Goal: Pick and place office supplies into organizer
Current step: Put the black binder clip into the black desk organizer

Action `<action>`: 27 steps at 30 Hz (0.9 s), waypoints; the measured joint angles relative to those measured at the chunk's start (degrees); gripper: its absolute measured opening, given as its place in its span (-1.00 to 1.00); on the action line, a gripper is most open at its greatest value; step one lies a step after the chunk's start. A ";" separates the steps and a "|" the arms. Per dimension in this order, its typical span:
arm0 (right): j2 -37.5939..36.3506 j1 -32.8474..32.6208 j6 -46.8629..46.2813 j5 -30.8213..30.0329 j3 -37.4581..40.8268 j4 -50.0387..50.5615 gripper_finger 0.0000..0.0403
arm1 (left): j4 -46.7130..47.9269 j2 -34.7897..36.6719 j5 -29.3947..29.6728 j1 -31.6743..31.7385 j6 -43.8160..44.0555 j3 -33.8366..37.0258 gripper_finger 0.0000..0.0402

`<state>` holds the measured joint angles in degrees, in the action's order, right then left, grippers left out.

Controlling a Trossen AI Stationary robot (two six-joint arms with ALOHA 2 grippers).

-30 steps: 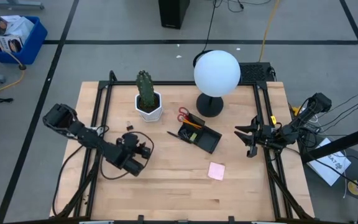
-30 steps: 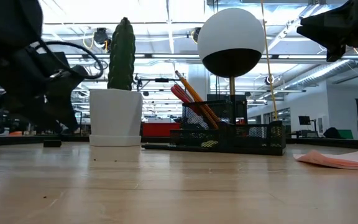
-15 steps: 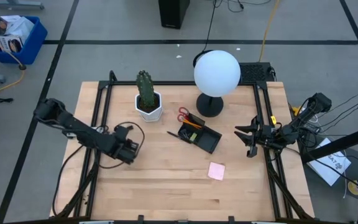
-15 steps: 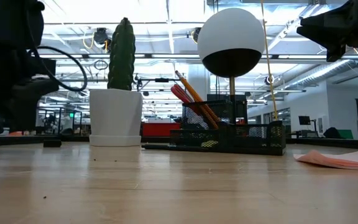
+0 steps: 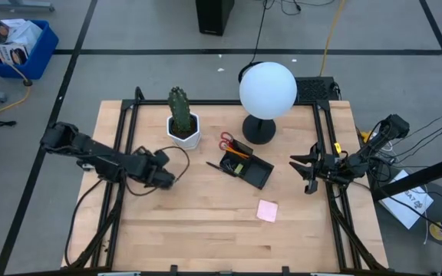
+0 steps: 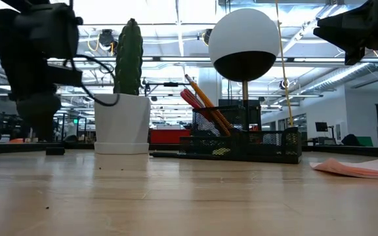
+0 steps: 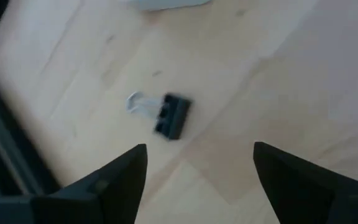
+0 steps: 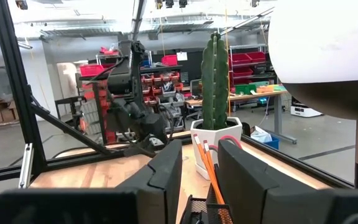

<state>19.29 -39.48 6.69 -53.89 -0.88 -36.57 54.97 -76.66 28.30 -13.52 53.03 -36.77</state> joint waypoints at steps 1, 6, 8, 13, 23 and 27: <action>0.01 0.00 -0.02 0.00 -0.01 0.03 -0.50 | -1.13 0.00 -0.43 0.62 -3.16 0.00 0.48; 0.02 0.00 -0.02 0.00 -0.01 0.00 -0.50 | -2.81 0.30 -2.92 4.83 -12.72 -0.02 0.29; 0.00 0.00 0.00 0.00 -0.01 0.01 -0.50 | -2.72 1.35 -3.00 6.43 -14.71 -0.02 0.20; 0.02 0.00 -0.01 0.00 -0.01 0.01 -0.50 | -3.04 3.65 -3.41 10.01 -19.00 -0.04 0.05; 0.00 0.01 0.00 0.00 -0.01 0.01 -0.50 | -9.64 3.74 -9.69 18.39 -19.17 4.16 -0.07; 0.02 0.00 0.01 0.00 -0.01 0.01 -0.50 | -12.03 3.72 -10.28 19.19 -19.64 6.41 -0.07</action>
<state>19.31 -39.48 6.70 -53.89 -0.89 -36.56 42.94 -72.95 18.02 5.67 33.39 -30.37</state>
